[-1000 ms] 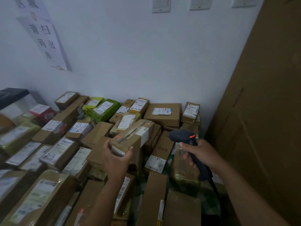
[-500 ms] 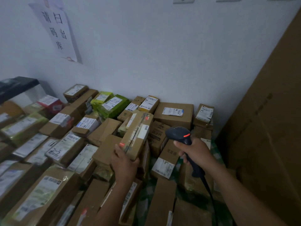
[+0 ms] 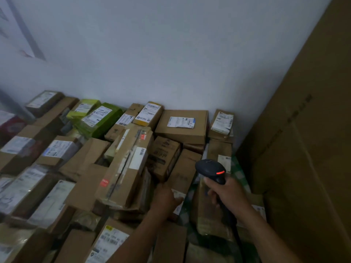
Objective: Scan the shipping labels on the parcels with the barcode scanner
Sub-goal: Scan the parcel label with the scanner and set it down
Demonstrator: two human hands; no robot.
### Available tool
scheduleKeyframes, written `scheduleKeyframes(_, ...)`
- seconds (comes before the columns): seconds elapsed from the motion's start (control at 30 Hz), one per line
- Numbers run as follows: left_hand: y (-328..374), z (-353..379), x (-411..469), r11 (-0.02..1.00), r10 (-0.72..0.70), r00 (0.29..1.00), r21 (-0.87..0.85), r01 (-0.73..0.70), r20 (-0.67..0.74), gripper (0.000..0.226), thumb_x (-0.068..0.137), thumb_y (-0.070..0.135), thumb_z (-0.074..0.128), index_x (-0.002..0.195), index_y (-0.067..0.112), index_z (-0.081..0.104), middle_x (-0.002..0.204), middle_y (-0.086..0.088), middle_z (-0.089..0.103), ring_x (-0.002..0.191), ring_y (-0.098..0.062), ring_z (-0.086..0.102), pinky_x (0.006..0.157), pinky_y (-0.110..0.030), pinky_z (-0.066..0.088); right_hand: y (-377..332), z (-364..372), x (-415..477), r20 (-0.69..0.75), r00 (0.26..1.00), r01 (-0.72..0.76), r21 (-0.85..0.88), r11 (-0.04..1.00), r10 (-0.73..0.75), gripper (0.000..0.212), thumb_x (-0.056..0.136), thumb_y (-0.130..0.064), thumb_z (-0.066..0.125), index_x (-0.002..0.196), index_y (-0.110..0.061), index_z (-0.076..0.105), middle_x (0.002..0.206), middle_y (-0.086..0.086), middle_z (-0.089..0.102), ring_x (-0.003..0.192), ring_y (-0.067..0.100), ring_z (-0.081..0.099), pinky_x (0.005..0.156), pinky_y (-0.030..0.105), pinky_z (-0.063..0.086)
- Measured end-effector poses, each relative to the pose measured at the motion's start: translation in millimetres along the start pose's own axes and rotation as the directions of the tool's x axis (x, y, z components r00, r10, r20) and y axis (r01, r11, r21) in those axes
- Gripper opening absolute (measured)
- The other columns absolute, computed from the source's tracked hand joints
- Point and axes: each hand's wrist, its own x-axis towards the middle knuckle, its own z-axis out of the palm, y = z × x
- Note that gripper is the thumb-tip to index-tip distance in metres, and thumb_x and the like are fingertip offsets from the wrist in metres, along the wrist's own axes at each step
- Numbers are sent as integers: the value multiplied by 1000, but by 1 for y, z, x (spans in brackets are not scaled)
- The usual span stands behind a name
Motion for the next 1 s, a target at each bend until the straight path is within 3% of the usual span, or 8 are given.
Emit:
scheduleKeyframes(0.07,-13,12,12,994,-105,992,7,105,75,98,76,47,80,148,8,27,149,-11,35,134,-26,41,107,-32,39,7,0,5,13,1000,-26,42,999,25,18,90,-27,67,83,-11,65,68,15,66,45,19,56,41,26,44)
scheduleKeyframes(0.17,-28,26,24,989,-133,975,-45,144,179,128,61,52,88,154,9,11,155,-8,31,139,-25,37,111,-34,38,10,-2,8,46,998,-57,87,995,53,23,90,-27,67,76,-8,65,66,13,64,44,18,55,41,27,44)
scheduleKeyframes(0.27,-31,30,27,985,-144,971,-62,158,191,138,58,53,89,155,9,1,156,-7,28,139,-26,37,109,-34,38,9,-5,8,85,994,-79,112,991,70,20,91,-26,66,80,-9,65,66,11,64,45,19,56,42,27,45)
scheduleKeyframes(0.47,-21,21,21,983,-133,985,-114,145,106,107,65,46,86,145,12,24,142,-6,44,127,-23,49,94,-31,45,5,-7,5,90,995,-48,97,994,39,19,91,-26,66,84,-8,64,69,13,65,47,20,57,45,30,46)
scheduleKeyframes(0.7,-14,-12,1,960,-31,999,-279,32,8,116,36,73,80,133,26,40,125,7,58,108,-12,61,82,-36,59,-7,-7,-8,146,989,-19,164,986,-6,9,92,-20,64,91,-12,62,75,16,67,52,21,61,47,30,48)
scheduleKeyframes(0.77,-5,-26,-14,933,9,999,-360,-25,-45,106,42,68,81,129,25,39,121,9,58,104,-9,61,78,-36,60,-9,-5,-13,154,988,-27,229,973,-9,10,91,-21,65,97,-13,64,83,16,70,61,24,67,52,32,53)
scheduleKeyframes(0.9,16,-47,-44,847,71,995,-522,-98,-70,81,70,42,85,129,27,32,109,17,53,93,-1,59,65,-16,52,-12,-1,-22,173,985,-54,338,940,-6,19,88,-23,68,107,-20,68,101,5,75,91,20,73,73,34,60)
scheduleKeyframes(1.0,22,-58,-62,751,112,991,-647,-130,-69,73,76,31,83,134,31,39,117,12,60,100,-8,64,73,-23,59,-17,-2,-32,194,980,-44,408,912,-40,23,91,-20,64,114,-16,66,106,3,75,98,19,72,80,35,58)
